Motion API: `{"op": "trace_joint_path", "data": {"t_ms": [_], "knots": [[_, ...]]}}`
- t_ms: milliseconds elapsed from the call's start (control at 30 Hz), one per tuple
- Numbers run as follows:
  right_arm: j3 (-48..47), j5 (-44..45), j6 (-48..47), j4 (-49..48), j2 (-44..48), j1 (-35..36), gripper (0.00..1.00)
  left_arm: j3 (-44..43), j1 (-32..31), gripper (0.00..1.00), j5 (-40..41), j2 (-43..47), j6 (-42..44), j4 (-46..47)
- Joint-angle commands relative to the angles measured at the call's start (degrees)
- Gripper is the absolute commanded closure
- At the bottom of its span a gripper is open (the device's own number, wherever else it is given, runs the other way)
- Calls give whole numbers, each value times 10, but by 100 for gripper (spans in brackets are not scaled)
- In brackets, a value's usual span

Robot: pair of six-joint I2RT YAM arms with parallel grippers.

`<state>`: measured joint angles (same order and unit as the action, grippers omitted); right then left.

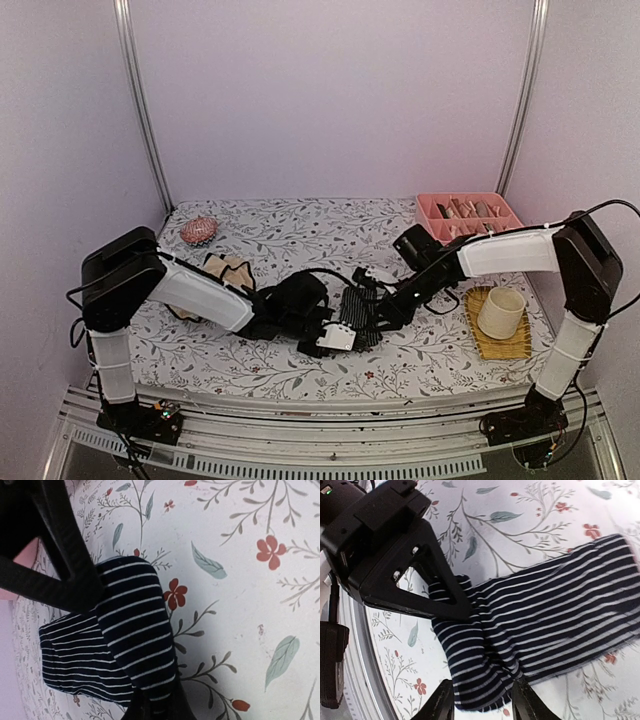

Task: Roll the underwear
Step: Roll the underwear at the center of the board.

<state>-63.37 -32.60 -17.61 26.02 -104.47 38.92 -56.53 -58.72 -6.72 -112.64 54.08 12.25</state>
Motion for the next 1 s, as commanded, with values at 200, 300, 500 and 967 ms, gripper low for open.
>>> {"op": "trace_joint_path", "data": {"t_ms": [200, 300, 500, 967], "knots": [[188, 266, -11, -183, 210, 39, 54, -173, 45, 100, -153, -75, -96, -332], [251, 332, -32, -245, 248, 81, 54, -238, 60, 100, -178, -107, -112, -402], [330, 375, -69, -350, 295, 133, 54, -349, 90, 100, -234, -176, -127, -522], [269, 457, -199, -381, 182, 219, 54, -521, 131, 100, -302, -287, -115, -706]]}}
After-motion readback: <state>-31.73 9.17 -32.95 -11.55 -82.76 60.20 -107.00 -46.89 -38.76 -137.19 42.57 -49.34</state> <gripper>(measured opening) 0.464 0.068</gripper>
